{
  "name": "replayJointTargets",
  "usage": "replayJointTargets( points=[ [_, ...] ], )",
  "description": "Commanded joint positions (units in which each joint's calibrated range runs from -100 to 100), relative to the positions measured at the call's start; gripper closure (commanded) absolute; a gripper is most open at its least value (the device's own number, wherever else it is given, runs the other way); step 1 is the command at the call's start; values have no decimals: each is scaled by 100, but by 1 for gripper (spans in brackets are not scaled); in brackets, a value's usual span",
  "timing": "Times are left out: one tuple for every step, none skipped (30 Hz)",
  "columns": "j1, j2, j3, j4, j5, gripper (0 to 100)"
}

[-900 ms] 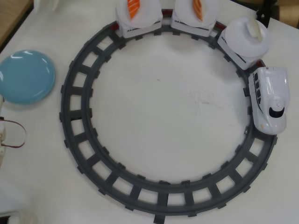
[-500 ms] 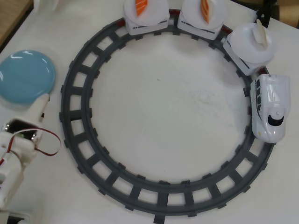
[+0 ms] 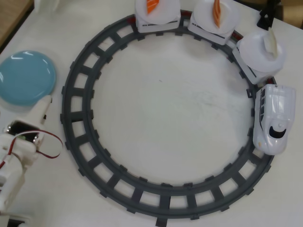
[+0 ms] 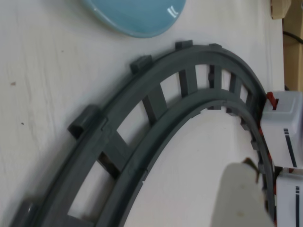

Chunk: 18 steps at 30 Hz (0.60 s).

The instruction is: Pick up the sushi from the Shinkansen and put it on the blue dish

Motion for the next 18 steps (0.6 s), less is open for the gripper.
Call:
replayJointTargets(
  points=[
    [79,-59,-34,-118,-7,80],
    [79,-59,-34,-118,-7,80],
    [79,-59,-34,-118,-7,80],
    [79,-59,-34,-118,-7,80],
    [79,-59,-34,-118,-7,80],
    [79,-59,-34,-118,-7,80],
    [79,-59,-34,-118,-7,80],
    [79,-59,-34,-118,-7,80],
    [79,-59,-34,-118,-7,80],
    [79,-59,-34,-118,-7,80],
    [97,-59,-34,-118,-7,80],
    [114,-59,-34,-118,-7,80],
    [132,-59,-34,-110,-7,80],
    [141,-59,-34,-110,-7,80],
    [150,-59,-34,-110,-7,80],
    [158,-59,-34,-110,-2,80],
    [158,-59,-34,-110,-2,80],
    [158,-59,-34,-102,-2,80]
  ],
)
